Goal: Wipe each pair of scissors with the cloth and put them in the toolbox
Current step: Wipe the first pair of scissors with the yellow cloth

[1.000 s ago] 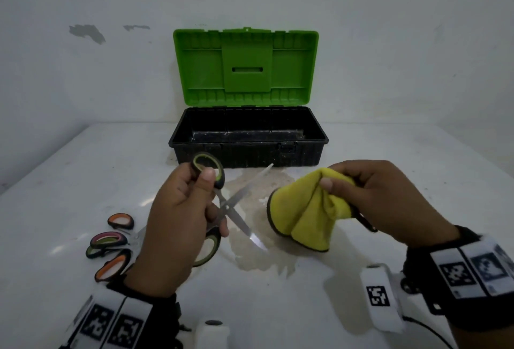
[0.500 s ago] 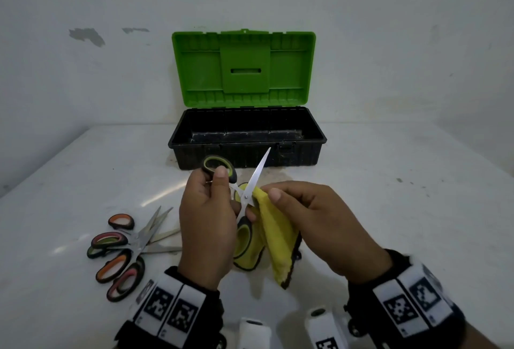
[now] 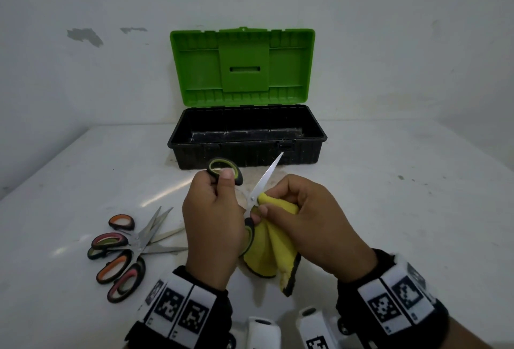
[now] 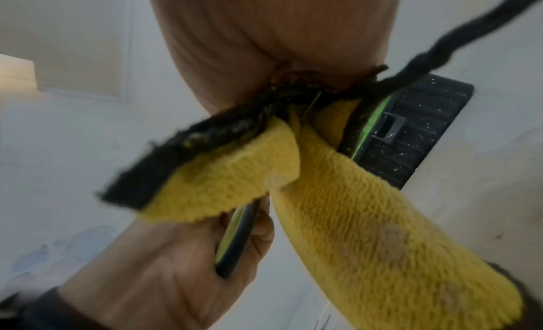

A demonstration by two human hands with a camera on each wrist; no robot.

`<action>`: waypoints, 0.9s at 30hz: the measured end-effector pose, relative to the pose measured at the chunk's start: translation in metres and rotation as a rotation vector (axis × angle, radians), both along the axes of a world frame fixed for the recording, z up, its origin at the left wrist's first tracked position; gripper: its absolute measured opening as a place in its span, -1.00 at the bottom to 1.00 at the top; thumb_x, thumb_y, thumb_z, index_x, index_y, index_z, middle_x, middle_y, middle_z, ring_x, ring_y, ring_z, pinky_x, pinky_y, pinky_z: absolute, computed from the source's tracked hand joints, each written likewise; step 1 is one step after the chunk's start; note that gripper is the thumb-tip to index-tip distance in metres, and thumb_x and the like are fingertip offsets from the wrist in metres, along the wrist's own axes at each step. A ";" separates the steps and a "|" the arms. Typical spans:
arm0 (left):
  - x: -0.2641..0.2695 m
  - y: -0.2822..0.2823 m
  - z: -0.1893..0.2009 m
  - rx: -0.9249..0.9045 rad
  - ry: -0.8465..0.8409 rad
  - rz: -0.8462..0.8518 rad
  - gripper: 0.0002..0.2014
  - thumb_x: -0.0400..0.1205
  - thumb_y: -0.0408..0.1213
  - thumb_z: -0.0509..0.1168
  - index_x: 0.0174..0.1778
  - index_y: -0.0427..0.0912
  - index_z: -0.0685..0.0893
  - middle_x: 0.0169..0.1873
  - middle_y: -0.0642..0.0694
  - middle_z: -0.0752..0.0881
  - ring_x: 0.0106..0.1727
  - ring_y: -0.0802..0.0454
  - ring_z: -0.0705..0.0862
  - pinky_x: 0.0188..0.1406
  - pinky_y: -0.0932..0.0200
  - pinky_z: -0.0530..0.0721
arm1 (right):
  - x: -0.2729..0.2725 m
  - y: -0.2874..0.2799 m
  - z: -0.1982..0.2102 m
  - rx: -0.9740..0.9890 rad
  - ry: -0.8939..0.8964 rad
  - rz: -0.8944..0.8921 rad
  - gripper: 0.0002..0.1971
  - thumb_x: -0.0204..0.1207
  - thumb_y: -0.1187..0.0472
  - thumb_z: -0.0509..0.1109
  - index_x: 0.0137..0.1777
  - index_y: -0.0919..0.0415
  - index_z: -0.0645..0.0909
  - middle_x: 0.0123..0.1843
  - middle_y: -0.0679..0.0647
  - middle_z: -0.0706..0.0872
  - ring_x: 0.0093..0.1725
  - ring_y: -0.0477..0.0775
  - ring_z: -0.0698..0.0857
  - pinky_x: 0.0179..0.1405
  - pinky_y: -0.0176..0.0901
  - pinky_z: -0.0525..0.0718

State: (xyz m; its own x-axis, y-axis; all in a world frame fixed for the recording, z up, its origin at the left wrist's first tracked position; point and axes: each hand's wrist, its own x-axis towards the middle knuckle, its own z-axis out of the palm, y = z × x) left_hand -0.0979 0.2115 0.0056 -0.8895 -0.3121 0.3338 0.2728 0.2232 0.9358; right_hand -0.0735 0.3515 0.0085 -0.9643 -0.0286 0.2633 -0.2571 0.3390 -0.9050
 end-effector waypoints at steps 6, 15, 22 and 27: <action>-0.012 -0.019 0.012 0.236 -0.071 0.025 -0.73 0.78 -0.09 0.13 -0.05 -0.19 0.59 -0.39 -0.30 0.62 -0.56 -0.14 0.76 -0.70 0.29 0.55 | 0.005 0.026 0.004 0.059 -0.012 -0.083 -0.92 0.45 0.25 0.59 -0.20 0.11 0.74 -0.20 -0.04 0.82 -0.18 -0.08 0.78 -0.15 -0.10 0.76; -0.012 -0.023 0.017 0.217 -0.069 -0.008 -0.71 0.79 -0.08 0.11 -0.08 -0.17 0.60 -0.66 -0.04 0.56 -0.58 -0.10 0.76 -0.56 0.13 0.63 | 0.002 0.045 0.008 -0.041 0.025 -0.198 -0.95 0.51 0.19 0.54 -0.11 0.06 0.72 -0.17 -0.02 0.82 -0.17 -0.07 0.79 -0.26 -0.31 0.68; -0.007 -0.007 0.007 0.241 -0.132 -0.045 -0.71 0.77 -0.07 0.14 -0.07 -0.17 0.64 -0.55 -0.12 0.57 -0.49 -0.23 0.72 -0.58 0.16 0.61 | -0.005 0.008 0.013 0.117 0.112 -0.040 -0.94 0.58 0.09 0.46 0.01 -0.02 0.68 -0.08 -0.14 0.78 -0.06 -0.18 0.73 -0.14 -0.37 0.66; -0.007 -0.009 0.001 0.170 -0.134 -0.016 -0.72 0.73 -0.03 0.16 -0.16 -0.08 0.66 -0.50 -0.03 0.48 -0.46 -0.02 0.48 -0.43 -0.02 0.55 | -0.004 0.000 0.014 0.098 0.065 0.140 -0.80 0.67 0.17 0.37 -0.12 0.10 0.80 -0.12 -0.14 0.84 -0.03 -0.11 0.76 0.04 -0.31 0.66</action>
